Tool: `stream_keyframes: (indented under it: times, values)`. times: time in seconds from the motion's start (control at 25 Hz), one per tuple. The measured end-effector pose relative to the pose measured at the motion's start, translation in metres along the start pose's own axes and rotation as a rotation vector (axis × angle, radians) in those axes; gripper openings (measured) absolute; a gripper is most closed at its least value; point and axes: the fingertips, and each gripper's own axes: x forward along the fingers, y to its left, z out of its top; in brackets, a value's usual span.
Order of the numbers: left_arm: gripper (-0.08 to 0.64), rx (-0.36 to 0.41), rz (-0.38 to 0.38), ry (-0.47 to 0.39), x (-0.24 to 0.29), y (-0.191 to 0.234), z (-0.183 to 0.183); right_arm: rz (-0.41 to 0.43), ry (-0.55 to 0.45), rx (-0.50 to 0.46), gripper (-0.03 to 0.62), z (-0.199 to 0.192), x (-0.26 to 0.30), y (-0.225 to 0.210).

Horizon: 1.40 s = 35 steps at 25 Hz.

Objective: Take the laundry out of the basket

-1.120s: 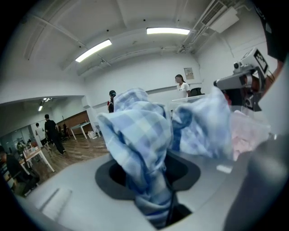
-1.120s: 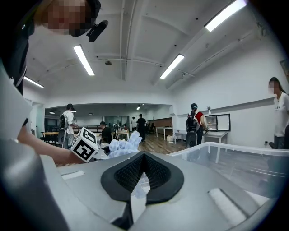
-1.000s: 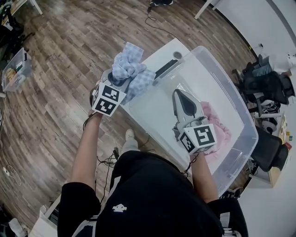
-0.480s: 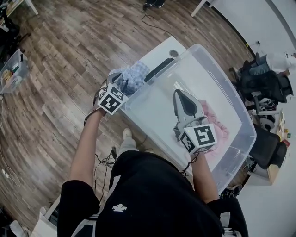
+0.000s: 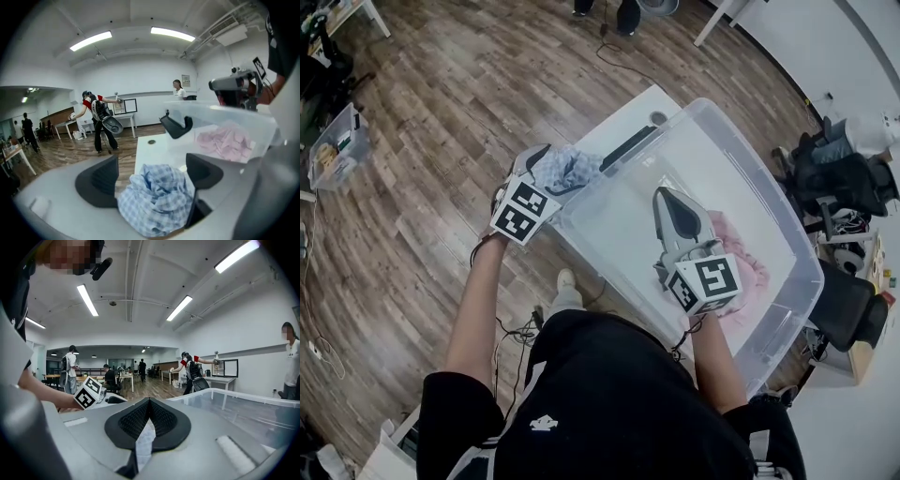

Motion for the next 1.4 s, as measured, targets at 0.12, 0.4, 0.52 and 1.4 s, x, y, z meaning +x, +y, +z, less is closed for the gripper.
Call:
stream_keyframes:
  times: [0.12, 0.4, 0.52, 1.4]
  values:
    - [0.331, -0.011, 0.103, -0.101, -0.025, 0.01, 0.029, -0.003, -0.005, 0.006, 0.0, 0.002, -0.007, -0.003]
    - [0.131, -0.01, 0.258, -0.298, -0.078, 0.03, 0.1, -0.013, -0.057, 0.02, 0.0, 0.013, -0.015, -0.005]
    - [0.05, 0.011, 0.251, -0.385, -0.096, 0.015, 0.141, -0.015, -0.076, 0.024, 0.0, 0.019, -0.02, -0.004]
    - [0.011, 0.008, -0.121, -0.603, -0.074, -0.122, 0.255, -0.249, -0.151, 0.072, 0.0, 0.018, -0.109, -0.072]
